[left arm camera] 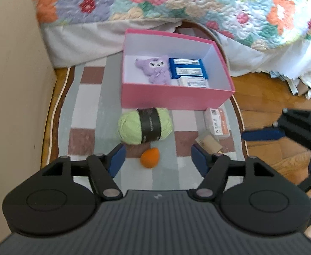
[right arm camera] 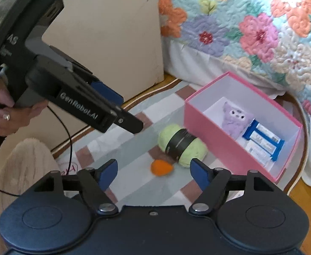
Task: Organize objects
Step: 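Withdraw the right tool and move it toward the orange makeup sponge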
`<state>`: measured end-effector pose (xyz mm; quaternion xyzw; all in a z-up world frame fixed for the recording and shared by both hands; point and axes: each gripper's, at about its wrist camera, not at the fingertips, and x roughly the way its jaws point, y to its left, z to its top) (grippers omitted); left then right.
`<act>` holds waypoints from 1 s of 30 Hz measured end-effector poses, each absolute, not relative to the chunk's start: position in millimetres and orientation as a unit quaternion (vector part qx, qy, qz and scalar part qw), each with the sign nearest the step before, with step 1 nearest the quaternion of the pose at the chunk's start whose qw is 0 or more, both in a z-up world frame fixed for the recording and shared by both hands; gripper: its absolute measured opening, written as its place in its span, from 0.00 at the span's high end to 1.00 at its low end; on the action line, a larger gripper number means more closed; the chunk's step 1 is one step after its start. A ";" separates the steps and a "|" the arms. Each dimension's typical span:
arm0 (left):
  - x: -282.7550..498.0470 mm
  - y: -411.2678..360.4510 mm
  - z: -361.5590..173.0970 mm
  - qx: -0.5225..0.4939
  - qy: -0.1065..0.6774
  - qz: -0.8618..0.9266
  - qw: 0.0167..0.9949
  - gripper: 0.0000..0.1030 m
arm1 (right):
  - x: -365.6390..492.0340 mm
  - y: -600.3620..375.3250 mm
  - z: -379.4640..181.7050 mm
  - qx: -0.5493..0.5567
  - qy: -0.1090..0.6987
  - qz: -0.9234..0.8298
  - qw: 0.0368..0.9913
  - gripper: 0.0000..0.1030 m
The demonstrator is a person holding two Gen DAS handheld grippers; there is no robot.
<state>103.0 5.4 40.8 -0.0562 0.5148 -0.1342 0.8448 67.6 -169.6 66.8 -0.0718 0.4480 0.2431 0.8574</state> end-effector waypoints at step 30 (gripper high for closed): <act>109.0 30.4 -110.8 -0.134 0.514 -0.112 0.840 0.17 | 72.6 -142.9 -75.2 -0.093 0.424 0.210 0.876 0.21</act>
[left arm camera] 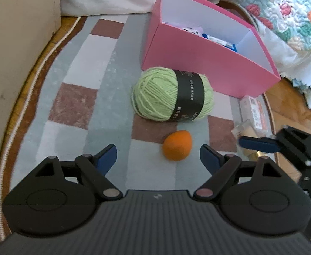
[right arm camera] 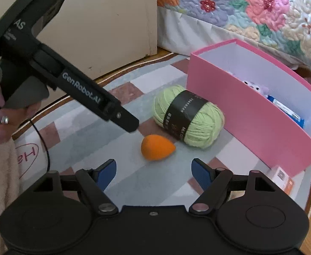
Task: Organize objects
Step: 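Withdraw the right tool and move it toward the orange makeup sponge, then close the right tool on the orange makeup sponge and lift it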
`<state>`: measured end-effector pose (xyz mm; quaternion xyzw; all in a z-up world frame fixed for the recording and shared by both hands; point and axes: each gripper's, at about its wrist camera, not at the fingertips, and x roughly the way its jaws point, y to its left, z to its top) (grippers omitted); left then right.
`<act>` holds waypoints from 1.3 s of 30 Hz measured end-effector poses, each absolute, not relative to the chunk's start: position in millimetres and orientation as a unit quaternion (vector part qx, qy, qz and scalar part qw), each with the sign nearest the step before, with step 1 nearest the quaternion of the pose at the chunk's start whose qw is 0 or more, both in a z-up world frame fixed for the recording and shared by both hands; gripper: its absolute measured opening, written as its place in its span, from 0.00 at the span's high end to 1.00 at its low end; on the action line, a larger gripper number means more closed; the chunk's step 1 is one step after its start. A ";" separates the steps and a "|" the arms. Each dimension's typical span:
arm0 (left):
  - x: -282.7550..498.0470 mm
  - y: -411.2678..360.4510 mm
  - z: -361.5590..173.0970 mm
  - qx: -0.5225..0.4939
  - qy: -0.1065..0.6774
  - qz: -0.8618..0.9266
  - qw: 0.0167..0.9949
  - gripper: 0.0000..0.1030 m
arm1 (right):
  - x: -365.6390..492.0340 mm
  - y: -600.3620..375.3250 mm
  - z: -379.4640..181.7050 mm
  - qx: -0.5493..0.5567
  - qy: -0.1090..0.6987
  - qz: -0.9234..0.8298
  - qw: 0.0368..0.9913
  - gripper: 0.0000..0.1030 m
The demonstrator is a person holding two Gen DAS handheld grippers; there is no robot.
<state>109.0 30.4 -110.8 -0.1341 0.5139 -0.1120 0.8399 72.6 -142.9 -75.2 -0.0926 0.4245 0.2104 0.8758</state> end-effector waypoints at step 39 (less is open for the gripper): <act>100.2 -3.1 -140.6 -0.170 0.532 -0.230 0.797 0.69 | 73.1 -151.9 -126.4 -0.024 0.428 0.196 0.882 0.47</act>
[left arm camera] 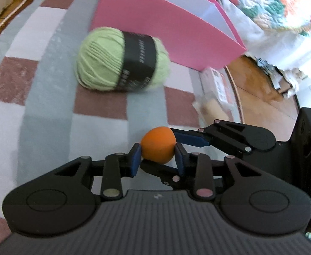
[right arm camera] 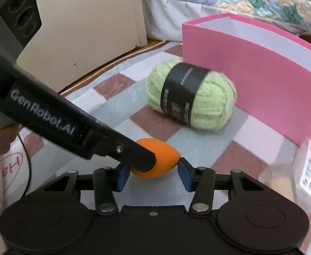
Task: Organize objects
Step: 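Close the right tool on the orange makeup sponge and lift it, then carry the orange sponge into the pink box and open the right tool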
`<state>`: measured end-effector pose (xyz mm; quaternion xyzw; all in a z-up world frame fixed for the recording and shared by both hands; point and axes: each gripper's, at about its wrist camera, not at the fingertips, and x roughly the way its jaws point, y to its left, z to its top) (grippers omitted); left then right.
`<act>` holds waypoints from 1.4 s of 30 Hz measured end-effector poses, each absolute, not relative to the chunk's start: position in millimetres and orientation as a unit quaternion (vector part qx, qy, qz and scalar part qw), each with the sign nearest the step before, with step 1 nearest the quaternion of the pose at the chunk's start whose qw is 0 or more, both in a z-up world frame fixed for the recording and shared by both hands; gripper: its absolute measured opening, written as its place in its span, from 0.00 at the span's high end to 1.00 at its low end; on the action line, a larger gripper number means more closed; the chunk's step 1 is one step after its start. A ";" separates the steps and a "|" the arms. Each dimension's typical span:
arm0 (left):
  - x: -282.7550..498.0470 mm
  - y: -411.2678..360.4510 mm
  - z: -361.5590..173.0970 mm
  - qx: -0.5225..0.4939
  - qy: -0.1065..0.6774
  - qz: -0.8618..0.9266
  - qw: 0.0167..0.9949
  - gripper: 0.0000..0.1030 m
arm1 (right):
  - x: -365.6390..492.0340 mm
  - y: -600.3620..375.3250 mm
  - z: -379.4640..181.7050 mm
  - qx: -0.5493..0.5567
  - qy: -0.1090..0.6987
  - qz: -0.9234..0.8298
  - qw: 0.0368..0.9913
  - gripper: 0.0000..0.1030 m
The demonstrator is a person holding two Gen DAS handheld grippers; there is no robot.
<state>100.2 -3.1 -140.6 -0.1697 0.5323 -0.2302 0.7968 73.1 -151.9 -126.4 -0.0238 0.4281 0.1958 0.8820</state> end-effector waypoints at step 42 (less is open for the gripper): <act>242.5 -88.4 17.9 -0.155 0.491 -0.211 0.831 0.68 | 184.9 -250.5 44.8 -0.059 0.433 0.147 0.888 0.47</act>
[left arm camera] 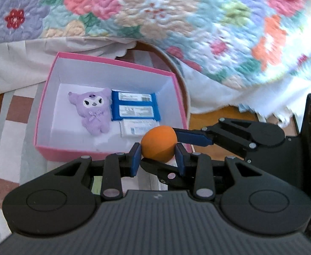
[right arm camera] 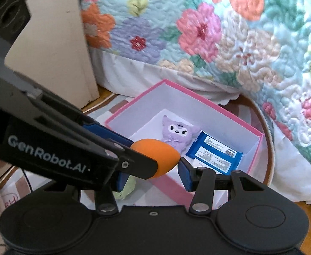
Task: Organize objects
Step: 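Carry the orange sponge into the pink box and open the right tool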
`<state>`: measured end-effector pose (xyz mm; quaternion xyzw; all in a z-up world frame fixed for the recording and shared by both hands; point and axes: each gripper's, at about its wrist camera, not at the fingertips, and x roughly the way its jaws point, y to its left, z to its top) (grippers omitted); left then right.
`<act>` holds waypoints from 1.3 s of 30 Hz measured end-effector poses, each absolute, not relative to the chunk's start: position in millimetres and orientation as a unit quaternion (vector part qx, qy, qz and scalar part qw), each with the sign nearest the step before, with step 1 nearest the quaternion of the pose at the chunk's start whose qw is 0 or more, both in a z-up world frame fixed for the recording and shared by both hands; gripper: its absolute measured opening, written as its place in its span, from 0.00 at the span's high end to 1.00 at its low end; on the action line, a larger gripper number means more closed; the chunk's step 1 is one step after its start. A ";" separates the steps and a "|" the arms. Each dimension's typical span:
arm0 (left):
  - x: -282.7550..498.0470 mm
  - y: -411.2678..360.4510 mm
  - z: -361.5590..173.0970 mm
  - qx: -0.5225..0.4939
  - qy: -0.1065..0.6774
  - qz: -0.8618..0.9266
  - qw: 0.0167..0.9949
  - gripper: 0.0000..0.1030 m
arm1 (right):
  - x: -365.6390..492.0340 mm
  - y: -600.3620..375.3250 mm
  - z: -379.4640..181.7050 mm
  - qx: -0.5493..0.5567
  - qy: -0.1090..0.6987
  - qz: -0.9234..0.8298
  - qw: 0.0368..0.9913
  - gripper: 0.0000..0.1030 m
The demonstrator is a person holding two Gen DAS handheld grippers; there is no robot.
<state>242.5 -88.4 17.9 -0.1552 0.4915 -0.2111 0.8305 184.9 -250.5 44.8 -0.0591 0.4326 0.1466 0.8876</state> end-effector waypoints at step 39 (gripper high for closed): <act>343.8 -86.9 -123.4 -0.230 0.524 -0.104 0.813 0.54 | 319.8 -281.4 -96.7 -0.012 0.554 0.111 0.825 0.46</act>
